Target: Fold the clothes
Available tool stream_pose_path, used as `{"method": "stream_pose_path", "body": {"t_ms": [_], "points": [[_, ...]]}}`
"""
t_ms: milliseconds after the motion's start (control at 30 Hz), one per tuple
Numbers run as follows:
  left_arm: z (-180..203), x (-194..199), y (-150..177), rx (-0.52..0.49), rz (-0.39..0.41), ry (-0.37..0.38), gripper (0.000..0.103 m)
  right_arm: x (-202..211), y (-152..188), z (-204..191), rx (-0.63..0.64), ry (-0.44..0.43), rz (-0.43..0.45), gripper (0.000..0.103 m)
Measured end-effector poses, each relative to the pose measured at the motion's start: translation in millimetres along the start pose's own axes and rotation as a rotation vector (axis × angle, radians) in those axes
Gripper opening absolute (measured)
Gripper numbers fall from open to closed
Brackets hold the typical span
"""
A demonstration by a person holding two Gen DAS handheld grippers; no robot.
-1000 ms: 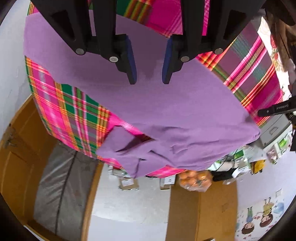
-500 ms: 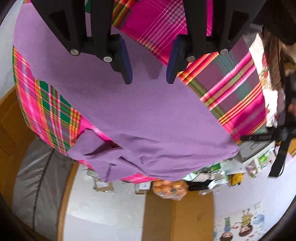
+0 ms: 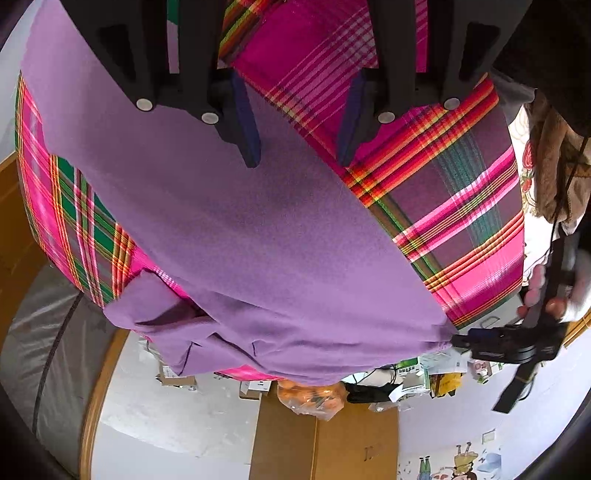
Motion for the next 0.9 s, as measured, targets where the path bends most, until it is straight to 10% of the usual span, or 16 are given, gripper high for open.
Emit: {"method": "stream_pose_path", "body": {"t_ms": [367,467,900], "points": [[1.5,-19.3,-10.1,-0.024,0.018,-0.032,0.034,-3.1,-4.0,-0.7,0.053,-0.012,0.000,0.006],[-1.4,-18.2,-13.3,-0.022,0.032,-0.034,0.006,-5.1,-6.2,-1.9,0.069,-0.002,0.005,0.004],[-12.0,27.7,-3.7,0.010,0.112,0.029,0.002,45.0,2.5,-11.1,0.067,-0.104,0.045,0.002]]}}
Point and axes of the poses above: each gripper's, at about its wrist camera, not at the fingertips, and x roughly against the way its jaws point, z to its right, y to its underside, the point moved 9 cm from there along -x, roughly the way its jaws point, and after that the axes turned 8 degrees about -x, right-handed, at the moved point
